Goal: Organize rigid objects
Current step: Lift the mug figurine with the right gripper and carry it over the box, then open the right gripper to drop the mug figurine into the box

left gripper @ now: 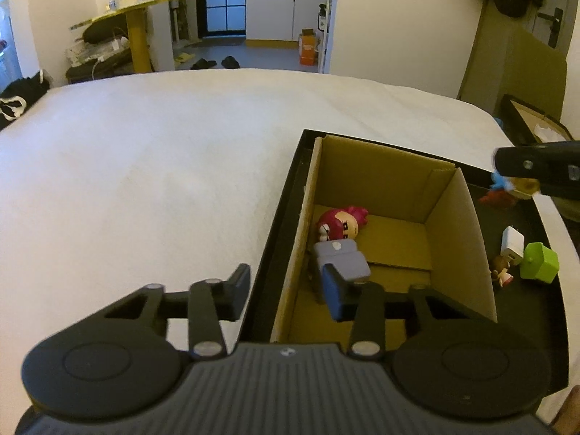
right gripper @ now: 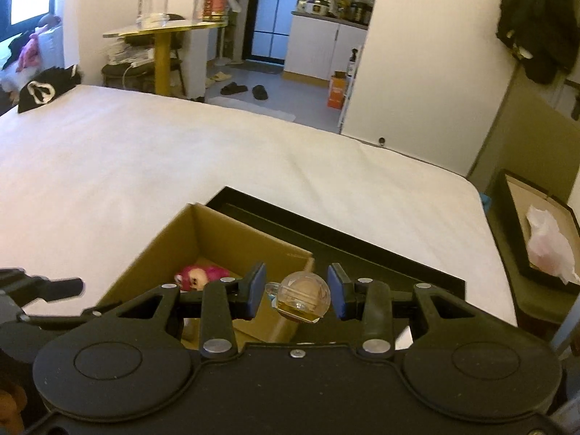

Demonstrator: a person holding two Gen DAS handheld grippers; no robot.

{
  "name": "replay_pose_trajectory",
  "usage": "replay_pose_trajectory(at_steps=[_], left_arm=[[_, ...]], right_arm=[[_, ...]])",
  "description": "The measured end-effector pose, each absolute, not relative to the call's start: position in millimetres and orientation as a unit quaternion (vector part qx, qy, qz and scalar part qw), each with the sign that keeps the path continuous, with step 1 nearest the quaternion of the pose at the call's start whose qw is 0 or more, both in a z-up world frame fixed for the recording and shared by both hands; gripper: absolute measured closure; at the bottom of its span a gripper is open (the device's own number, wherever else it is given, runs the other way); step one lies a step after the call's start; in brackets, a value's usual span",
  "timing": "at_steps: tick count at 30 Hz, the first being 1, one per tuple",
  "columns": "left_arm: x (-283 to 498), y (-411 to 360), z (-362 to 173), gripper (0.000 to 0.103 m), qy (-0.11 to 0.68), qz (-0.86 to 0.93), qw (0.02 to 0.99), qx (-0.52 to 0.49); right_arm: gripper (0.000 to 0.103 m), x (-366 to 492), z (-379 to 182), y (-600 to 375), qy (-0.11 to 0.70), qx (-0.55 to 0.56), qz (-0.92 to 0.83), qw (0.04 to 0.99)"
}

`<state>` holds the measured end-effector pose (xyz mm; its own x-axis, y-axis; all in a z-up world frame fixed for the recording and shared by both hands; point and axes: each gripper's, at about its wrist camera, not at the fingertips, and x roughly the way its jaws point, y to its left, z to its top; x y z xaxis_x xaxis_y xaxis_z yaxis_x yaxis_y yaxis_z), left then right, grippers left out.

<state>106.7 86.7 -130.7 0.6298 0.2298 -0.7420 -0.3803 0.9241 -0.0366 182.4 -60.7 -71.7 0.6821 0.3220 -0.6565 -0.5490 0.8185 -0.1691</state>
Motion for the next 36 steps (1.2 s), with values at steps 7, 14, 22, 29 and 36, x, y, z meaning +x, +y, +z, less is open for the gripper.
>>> replay_pose_trajectory(at_steps=[7,14,22,29,36], left_arm=[[107,96,-138,0.086,0.4,0.156,0.896,-0.115],[106,101,-140,0.094,0.397,0.145,0.896,-0.133],[104,104,-141,0.094,0.391,0.142,0.899,-0.137],[102,108,-143,0.094,0.388,0.138,0.899,-0.15],[101,108,-142,0.094,0.387,0.135,0.899,-0.152]], right_arm=[[0.066,181,-82,-34,0.325,-0.196,0.26,0.888],[0.066,179,-92,-14,0.331,-0.221,0.271,0.877],[0.065,186,-102,3,0.333,-0.233,0.281,0.869],[0.062,187,-105,-1,0.335,-0.238,0.276,0.869],[0.061,179,-103,-15,0.342,-0.232,0.266,0.871]])
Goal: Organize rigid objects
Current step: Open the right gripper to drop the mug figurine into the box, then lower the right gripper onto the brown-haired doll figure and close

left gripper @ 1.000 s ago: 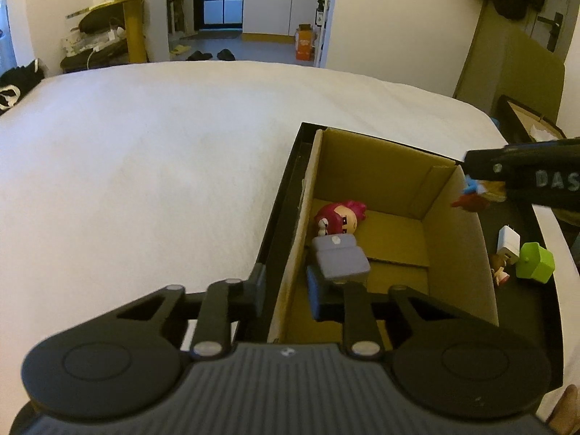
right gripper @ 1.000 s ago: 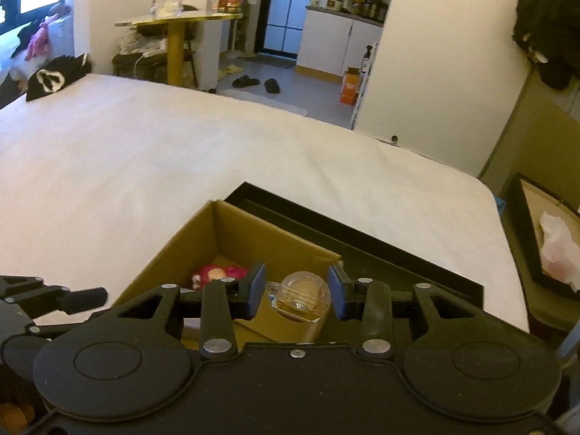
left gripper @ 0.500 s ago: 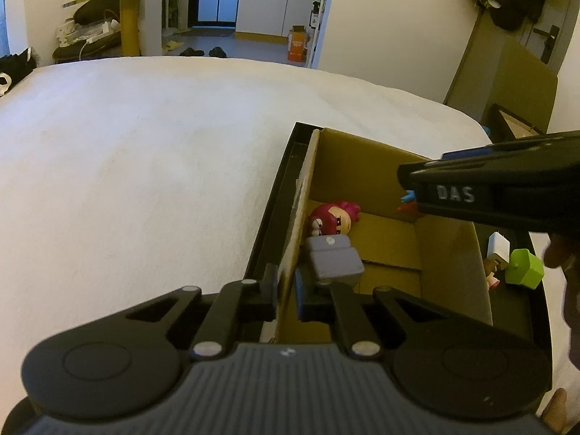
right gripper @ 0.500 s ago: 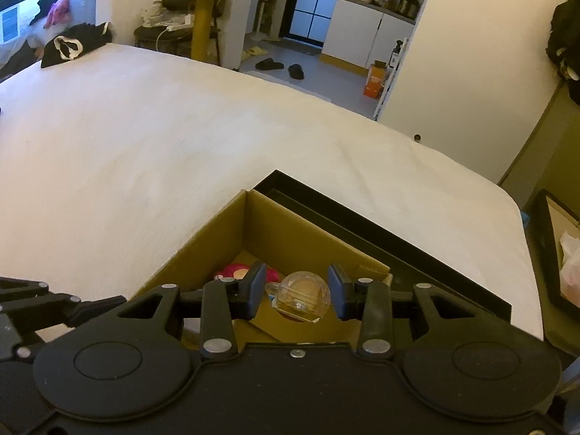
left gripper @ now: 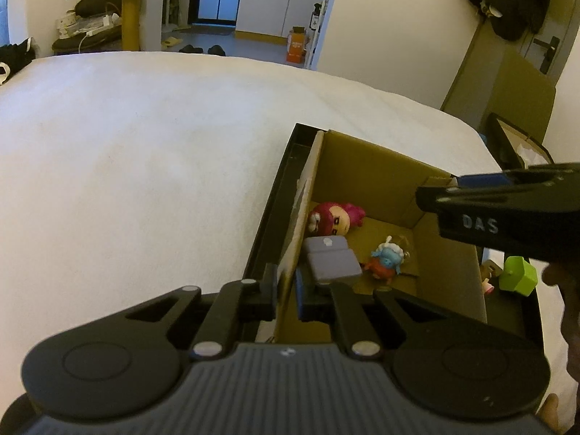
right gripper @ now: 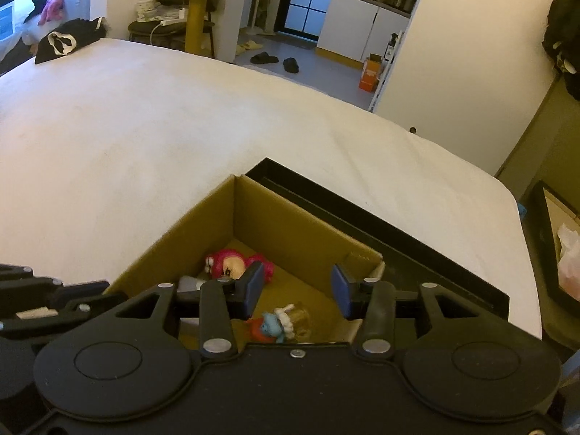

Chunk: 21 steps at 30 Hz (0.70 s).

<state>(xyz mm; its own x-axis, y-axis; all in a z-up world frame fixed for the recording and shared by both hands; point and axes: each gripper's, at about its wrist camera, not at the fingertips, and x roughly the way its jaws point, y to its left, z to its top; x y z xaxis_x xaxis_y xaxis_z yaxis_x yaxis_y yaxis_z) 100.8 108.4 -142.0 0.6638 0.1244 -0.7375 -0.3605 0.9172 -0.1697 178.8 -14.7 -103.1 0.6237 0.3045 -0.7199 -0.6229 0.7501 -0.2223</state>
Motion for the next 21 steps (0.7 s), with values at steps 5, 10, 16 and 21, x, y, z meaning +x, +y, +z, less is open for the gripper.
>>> replay_pose_trajectory(at_steps=[5,10,16,21], left_arm=[[101,109,-141,0.094,0.389,0.135,0.898,-0.154],[101,105,-140,0.094,0.39,0.139,0.899,-0.142],[101,100,-137,0.092,0.392,0.15,0.898,-0.13],[102,94,-136,0.092,0.392,0.159,0.9,-0.109]], right_arm=[[0.058,172,-98,-28,0.345,-0.219,0.259,0.875],[0.056,170,-92,-49,0.342,-0.208,0.251,0.881],[0.055,172,-96,-78,0.347,-0.198,0.231,0.887],[0.055,176,-104,-102,0.357,-0.187,0.213,0.89]])
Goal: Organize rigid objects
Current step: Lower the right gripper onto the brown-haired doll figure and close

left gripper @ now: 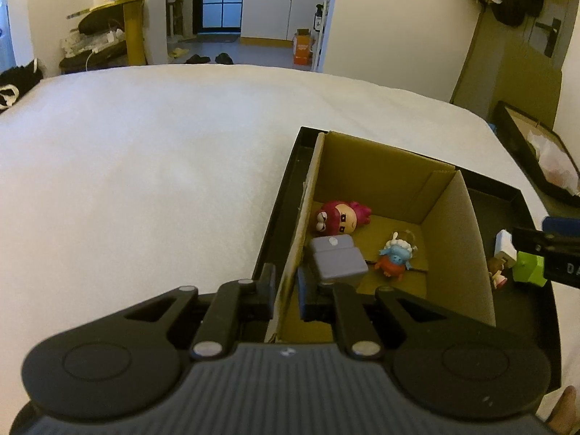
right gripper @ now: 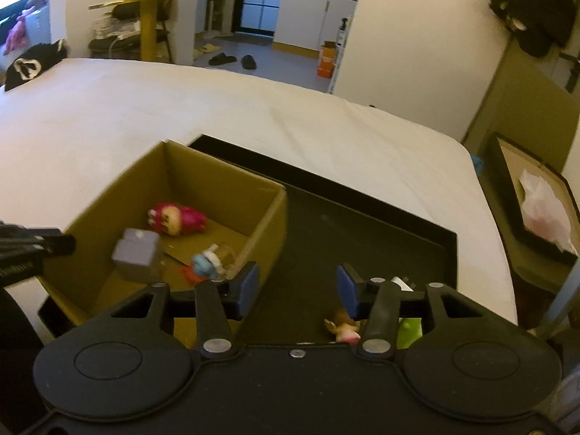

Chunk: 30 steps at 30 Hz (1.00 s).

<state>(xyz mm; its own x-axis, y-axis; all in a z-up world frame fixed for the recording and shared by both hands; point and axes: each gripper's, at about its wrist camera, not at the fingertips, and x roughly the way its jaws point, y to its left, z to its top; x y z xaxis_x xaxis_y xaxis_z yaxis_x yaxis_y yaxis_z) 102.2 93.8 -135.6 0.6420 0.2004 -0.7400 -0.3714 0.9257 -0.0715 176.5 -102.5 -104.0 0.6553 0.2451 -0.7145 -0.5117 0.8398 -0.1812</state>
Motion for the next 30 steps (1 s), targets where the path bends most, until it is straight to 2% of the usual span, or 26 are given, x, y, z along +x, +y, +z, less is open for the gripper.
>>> replay_pose_trajectory(at_steps=[9,12,20,22,23,29,30], left_arm=[[105,89,-131,0.09,0.395,0.176,0.896,-0.1],[108,84,-132,0.084,0.403,0.188,0.892,-0.08],[114,78,-129,0.066,0.417,0.203,0.884,-0.057],[118,74,-128,0.062,0.422,0.205,0.882,-0.047],[120,71,-128,0.058,0.425,0.208,0.88,-0.04],[129,59,-128,0.031,0.432,0.222,0.874,0.001],[130,57,-127,0.03,0.432,0.228,0.872,0.006]], right_arm=[[0.049,187,-123,-135,0.371,-0.155,0.19,0.895],[0.049,191,-133,-142,0.38,-0.148,0.19,0.893],[0.047,202,-155,-155,0.39,-0.118,0.189,0.893],[0.041,204,-160,-158,0.392,-0.11,0.188,0.894],[0.036,206,-163,-160,0.391,-0.104,0.188,0.895],[0.03,213,-183,-158,0.387,-0.105,0.184,0.897],[0.028,213,-185,-157,0.386,-0.106,0.186,0.897]])
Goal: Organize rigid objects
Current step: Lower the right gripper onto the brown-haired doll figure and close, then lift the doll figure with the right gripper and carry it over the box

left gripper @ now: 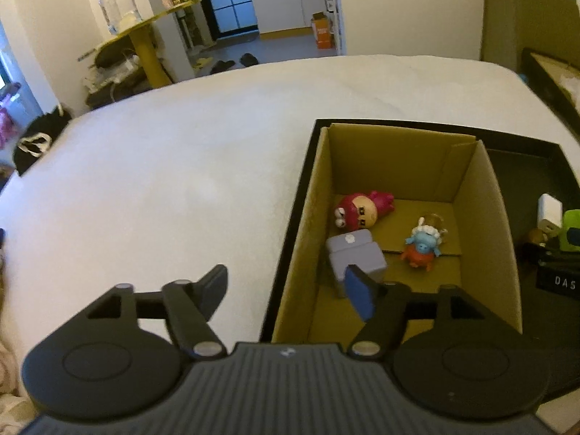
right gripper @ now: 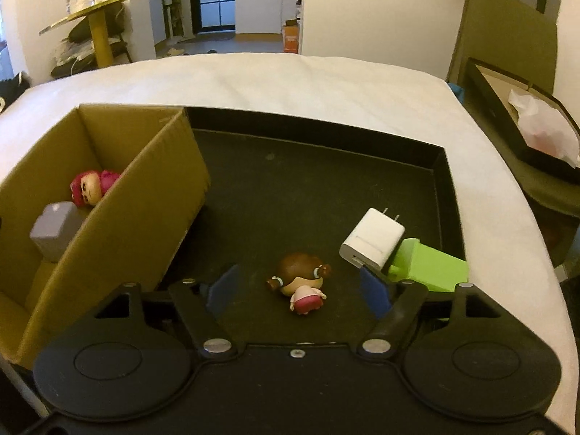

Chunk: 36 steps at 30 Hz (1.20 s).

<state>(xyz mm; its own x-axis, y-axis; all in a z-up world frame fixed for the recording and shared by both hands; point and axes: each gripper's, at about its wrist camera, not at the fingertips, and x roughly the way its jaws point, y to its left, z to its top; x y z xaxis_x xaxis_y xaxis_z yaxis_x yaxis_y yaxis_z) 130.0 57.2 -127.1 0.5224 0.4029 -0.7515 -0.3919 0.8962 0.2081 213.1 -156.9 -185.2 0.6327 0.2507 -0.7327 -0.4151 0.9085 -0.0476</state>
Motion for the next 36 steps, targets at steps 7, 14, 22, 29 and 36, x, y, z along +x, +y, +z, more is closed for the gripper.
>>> replay_pose_trajectory(at_steps=[7,14,22,29,36], left_arm=[[144,45,-125,0.022,0.437,0.253,0.862,0.042],[152,40,-121,0.021,0.442,0.273,0.852,0.061],[154,38,-115,0.021,0.444,0.281,0.848,0.067],[148,32,-112,0.021,0.443,0.264,0.854,0.073],[138,31,-104,0.021,0.437,0.25,0.861,0.071]], right_arm=[[0.027,221,-200,-155,0.404,-0.091,0.185,0.891],[0.027,229,-216,-157,0.42,-0.089,0.173,0.887],[0.062,228,-210,-159,0.42,-0.078,0.193,0.883],[0.062,226,-184,-167,0.414,-0.037,0.2,0.887],[0.062,226,-156,-180,0.387,-0.018,0.207,0.898]])
